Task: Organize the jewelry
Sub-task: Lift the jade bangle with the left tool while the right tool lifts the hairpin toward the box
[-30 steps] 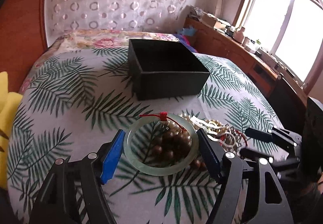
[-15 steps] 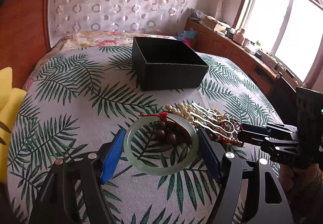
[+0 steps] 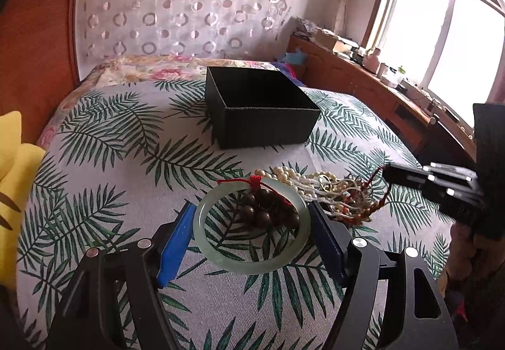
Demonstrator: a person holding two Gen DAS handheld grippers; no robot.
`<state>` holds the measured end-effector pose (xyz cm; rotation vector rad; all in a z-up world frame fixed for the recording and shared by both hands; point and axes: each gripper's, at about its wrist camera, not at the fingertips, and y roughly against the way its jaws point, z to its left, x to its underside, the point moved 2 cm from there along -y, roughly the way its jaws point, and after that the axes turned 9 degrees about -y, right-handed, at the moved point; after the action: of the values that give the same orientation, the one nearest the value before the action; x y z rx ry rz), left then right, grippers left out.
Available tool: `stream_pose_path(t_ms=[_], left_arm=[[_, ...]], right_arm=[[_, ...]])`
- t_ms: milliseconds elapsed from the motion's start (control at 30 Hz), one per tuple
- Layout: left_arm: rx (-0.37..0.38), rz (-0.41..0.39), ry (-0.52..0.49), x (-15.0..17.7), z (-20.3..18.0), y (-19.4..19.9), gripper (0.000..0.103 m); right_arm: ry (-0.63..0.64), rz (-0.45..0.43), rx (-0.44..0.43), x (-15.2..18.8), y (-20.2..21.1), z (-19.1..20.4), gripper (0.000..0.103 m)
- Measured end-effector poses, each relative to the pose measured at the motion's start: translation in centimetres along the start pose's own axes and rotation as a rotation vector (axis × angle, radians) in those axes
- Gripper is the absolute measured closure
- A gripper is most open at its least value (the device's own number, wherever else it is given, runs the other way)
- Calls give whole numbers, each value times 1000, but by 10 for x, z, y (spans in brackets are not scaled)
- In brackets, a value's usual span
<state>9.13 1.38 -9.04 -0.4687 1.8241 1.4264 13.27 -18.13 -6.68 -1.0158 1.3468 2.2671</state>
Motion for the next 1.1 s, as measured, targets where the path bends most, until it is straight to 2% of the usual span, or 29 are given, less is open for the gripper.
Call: stream_pose_path(t_ms=[200,333,533,633,933,1100], left_arm=[[-3,-9,3,-1,2,4,34],[-6,-14,5,-3,3,6,34],[-10,-17,13,-3,6,8,34],[-12,-21,13,-5,6,10,34],[-25,-58,30,-8,13,24,34],[-44,-71,44,-6,22,32,34]], right_arm=[[56,-38,-5,-20,11,11,100],[86,-72,-45,-27,20,22,100],[126,0,-102,-11,5,41,100],[135,-6,-118,-11,9,49,100],[214,-114,-83,-53,42,66,100],[229,-84,-116,-56,26,77,100]])
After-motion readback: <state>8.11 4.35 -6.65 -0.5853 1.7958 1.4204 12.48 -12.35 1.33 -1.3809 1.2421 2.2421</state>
